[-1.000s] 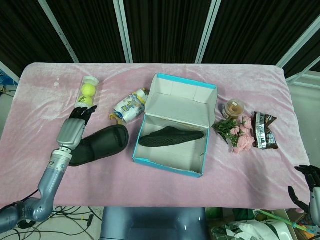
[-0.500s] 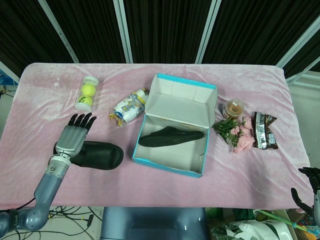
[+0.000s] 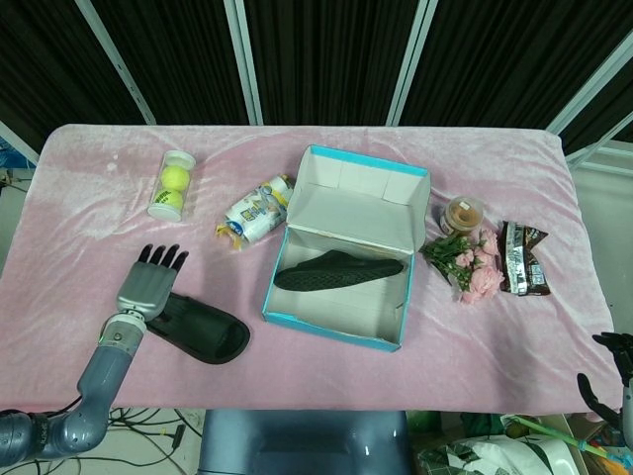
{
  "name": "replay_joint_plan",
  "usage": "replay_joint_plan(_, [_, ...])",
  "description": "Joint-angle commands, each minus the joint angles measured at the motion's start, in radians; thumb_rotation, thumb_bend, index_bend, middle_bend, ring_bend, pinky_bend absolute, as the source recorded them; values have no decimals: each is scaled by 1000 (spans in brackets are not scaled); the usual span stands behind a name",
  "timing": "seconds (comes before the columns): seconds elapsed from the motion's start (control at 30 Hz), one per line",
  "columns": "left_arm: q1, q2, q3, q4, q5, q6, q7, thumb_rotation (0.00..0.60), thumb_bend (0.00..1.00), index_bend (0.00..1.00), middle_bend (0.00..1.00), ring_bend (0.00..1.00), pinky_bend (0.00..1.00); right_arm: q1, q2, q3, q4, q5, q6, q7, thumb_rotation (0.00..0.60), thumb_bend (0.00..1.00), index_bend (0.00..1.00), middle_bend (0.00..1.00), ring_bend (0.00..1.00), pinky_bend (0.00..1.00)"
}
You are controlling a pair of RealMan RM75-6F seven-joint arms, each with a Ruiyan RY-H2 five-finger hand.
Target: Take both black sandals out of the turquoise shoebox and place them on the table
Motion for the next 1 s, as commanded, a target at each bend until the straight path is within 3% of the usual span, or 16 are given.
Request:
replay_joint_plan(0.03, [-11, -22, 2, -1, 18, -6, -37, 600, 0, 0, 0, 0, 0, -2, -1, 0, 2, -2, 3, 1, 600, 243, 315, 270, 199, 272])
replay_joint_plan(0.2, [61, -73, -29, 47, 336, 39, -331, 600, 0, 6, 67, 0, 0, -4, -3, -2, 2, -7, 8, -1, 600, 243, 315, 270, 199, 272])
replay_joint_plan(0.3, [66, -78, -28, 63, 406, 36, -388, 600, 0, 32, 102, 11, 10, -2, -3, -2, 1, -8, 6, -2, 600, 243, 315, 270, 199, 272])
replay_joint_plan(0.5, [27, -121, -96, 73, 418, -1, -479, 600, 0, 141, 190, 130, 171, -3, -5, -3, 3, -7, 5, -1, 600, 243, 315, 270, 199, 272])
replay_joint_plan(0.63, [-21, -197, -153, 128, 417, -22, -524, 600, 30, 204, 262, 214, 243, -8, -5, -4, 5, -7, 11, 1, 600, 243, 315, 270, 199, 272])
replay_joint_plan(0.8, [-107, -296, -205, 215, 365, -74, -510, 600, 44, 190, 266, 222, 252, -15, -6, -4, 8, -6, 20, 7, 600, 243, 315, 270, 199, 272])
replay_joint_plan(1.0, [-210, -420, -233, 330, 294, -111, -433, 600, 44, 186, 266, 222, 249, -22, -10, -4, 17, 1, 25, 16, 600, 244, 315, 270, 199, 272])
